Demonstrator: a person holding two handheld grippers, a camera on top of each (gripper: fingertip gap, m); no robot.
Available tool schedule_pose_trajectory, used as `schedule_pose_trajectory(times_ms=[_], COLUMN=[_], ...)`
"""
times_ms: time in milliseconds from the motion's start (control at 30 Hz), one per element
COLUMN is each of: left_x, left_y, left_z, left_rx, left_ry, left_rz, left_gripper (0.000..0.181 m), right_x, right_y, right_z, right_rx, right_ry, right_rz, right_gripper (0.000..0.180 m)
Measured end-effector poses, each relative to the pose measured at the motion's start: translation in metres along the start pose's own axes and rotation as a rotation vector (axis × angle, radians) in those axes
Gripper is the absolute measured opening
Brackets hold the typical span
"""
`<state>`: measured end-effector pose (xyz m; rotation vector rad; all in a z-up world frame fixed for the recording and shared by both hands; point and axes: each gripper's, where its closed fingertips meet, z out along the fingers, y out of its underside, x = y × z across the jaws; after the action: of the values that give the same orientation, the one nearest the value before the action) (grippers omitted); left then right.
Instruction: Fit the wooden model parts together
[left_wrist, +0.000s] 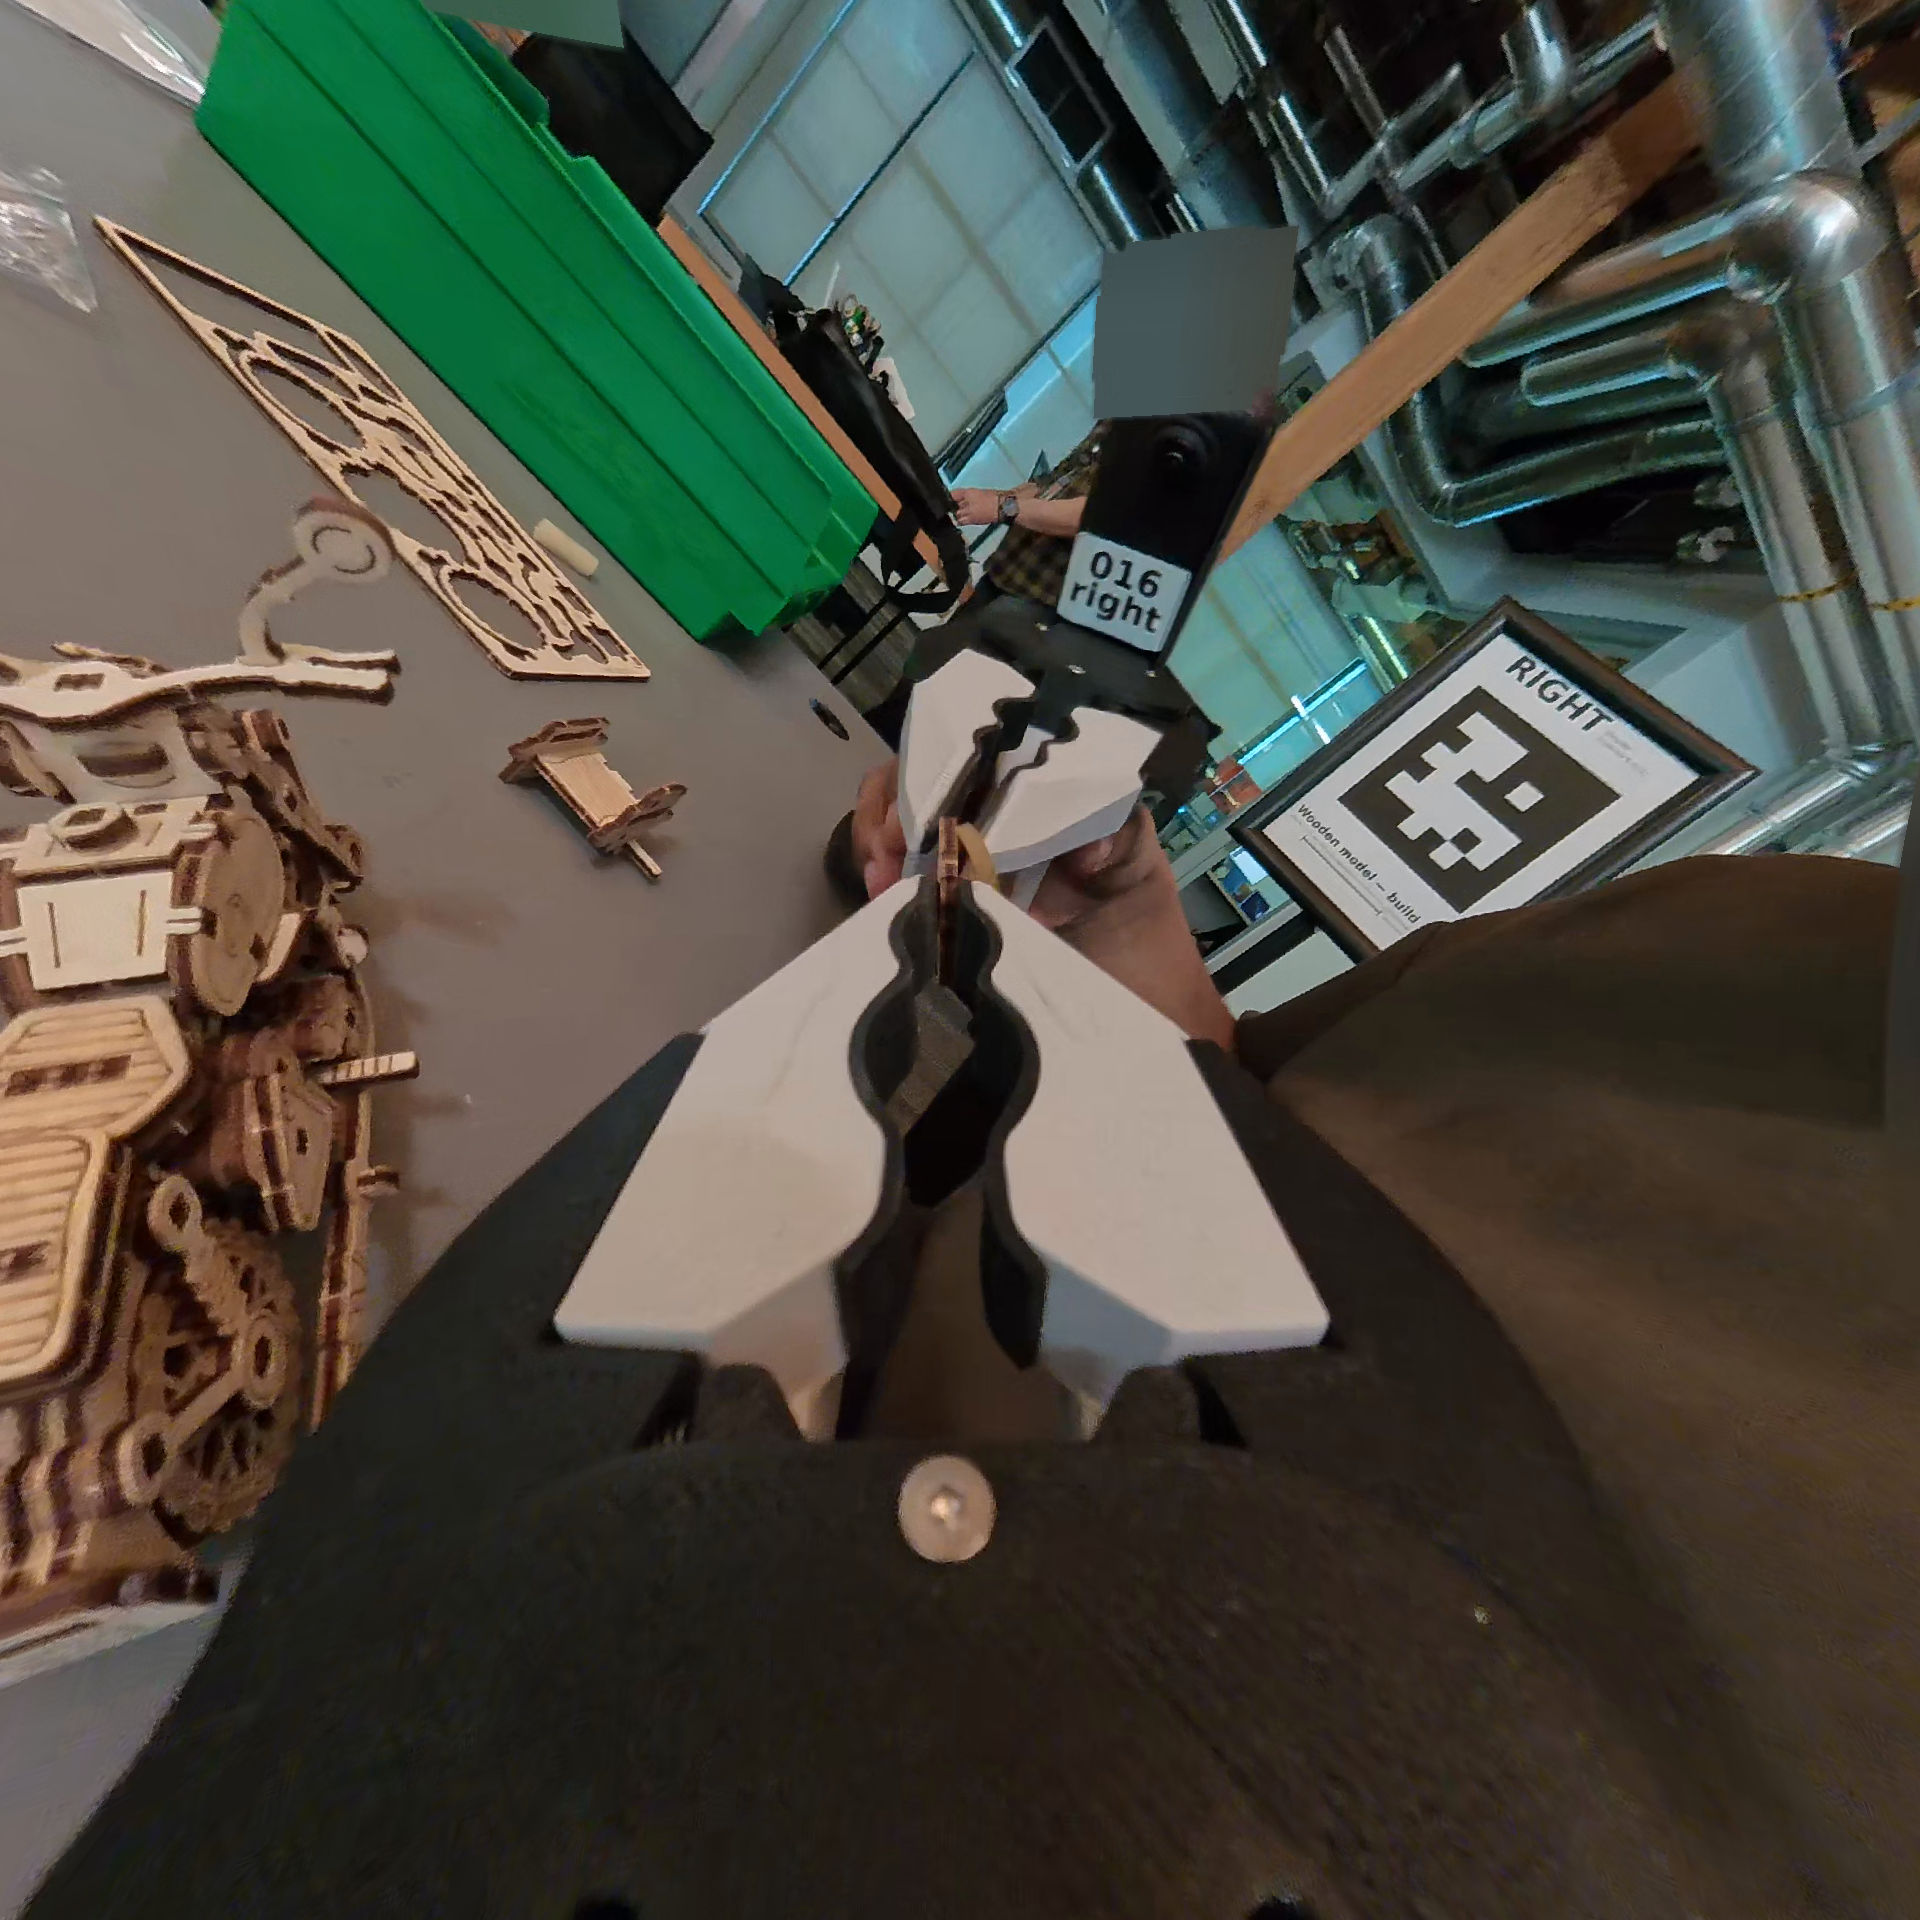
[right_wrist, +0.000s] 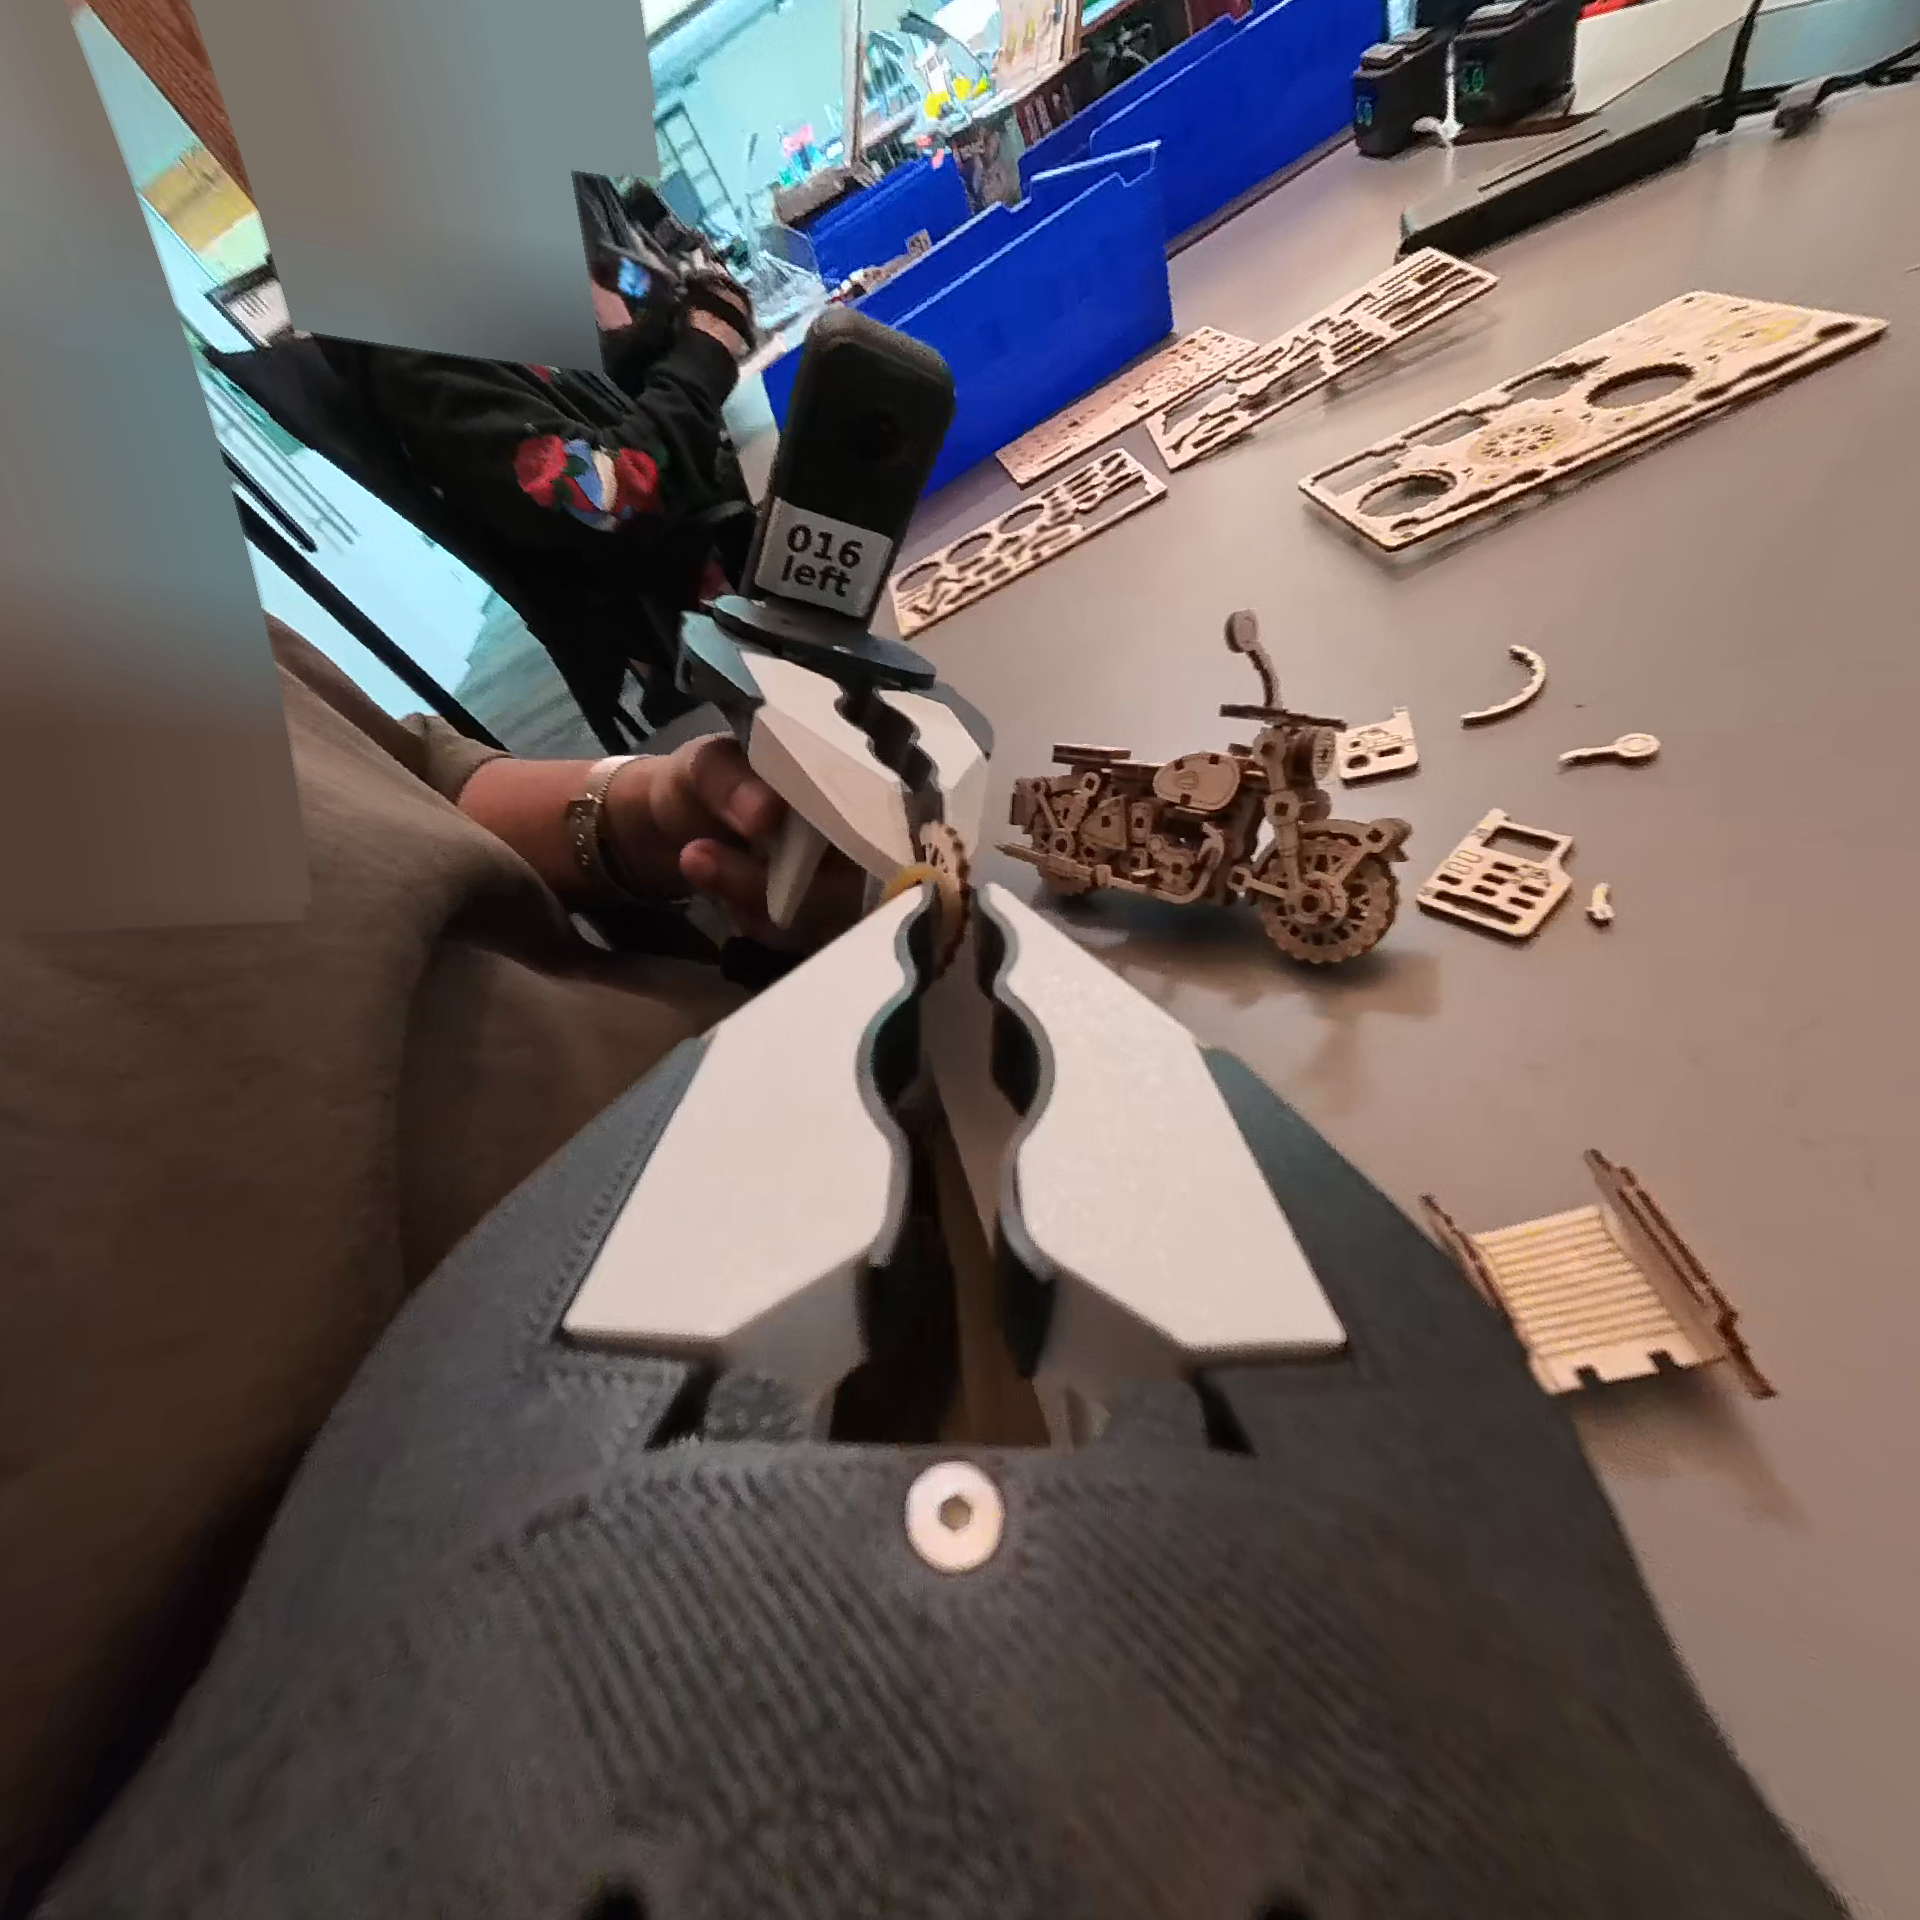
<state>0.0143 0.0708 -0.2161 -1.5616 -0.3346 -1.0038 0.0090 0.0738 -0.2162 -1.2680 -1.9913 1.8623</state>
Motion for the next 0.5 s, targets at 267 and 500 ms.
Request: schedule_pose_trajectory(times_ms=[267,500], left_x=[0.0032,0.0045], left_y=[-0.0019,-0.002], left_z=[-0.0003,-0.0001], left_rx=[0.015,0.016], left_ry=[0.03,0.037], left_rz=[-0.029,-0.027], left_gripper=[0.0,0.0], right_x=[-0.0014,-0.003], right_y=[-0.0045,-0.0045], right_z=[-0.0028,-0.0023], right_rx=[0.032,0.029], right_ry=[-0.025,-0.031], right_rz=[0.03,0.026], right_gripper=[0.005,0.004])
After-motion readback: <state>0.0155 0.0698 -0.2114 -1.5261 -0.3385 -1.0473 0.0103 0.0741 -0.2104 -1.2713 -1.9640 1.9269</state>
